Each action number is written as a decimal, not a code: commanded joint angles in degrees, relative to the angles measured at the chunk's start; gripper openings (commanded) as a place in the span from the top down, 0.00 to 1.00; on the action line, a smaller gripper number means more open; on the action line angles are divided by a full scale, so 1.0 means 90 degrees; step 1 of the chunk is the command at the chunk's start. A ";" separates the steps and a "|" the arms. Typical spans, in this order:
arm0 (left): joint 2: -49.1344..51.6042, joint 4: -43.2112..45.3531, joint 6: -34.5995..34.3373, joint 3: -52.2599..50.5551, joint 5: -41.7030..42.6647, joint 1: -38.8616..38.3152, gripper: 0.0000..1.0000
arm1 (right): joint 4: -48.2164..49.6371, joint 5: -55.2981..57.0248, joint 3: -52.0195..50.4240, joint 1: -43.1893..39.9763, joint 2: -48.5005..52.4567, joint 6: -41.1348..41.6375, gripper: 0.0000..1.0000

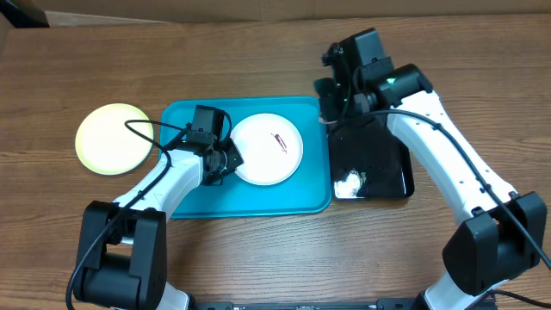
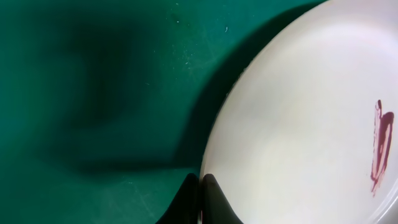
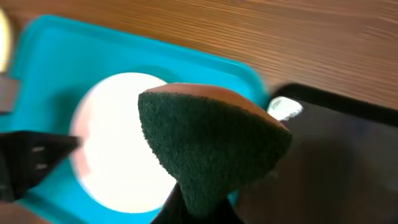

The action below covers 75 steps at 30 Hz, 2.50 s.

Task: Clean dirty plates on tray and stack at the side
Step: 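Carry the sponge to the white plate with the right gripper, then scrub the white plate's stained surface with the sponge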

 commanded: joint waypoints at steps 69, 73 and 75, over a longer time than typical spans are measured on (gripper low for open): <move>0.0138 -0.0058 0.0017 0.0075 -0.0117 -0.0061 0.96 | 0.1217 0.1814 -0.0129 0.1649 0.2637 0.0019 0.96; 0.0138 -0.0056 0.0017 0.0075 -0.0126 -0.0061 0.96 | 0.1226 0.1056 -0.0151 0.1649 0.2781 0.0019 0.96; 0.0138 -0.0056 0.0015 0.0075 -0.0136 -0.0061 0.96 | 0.1205 0.0695 -0.0172 0.1651 0.2800 0.0019 0.96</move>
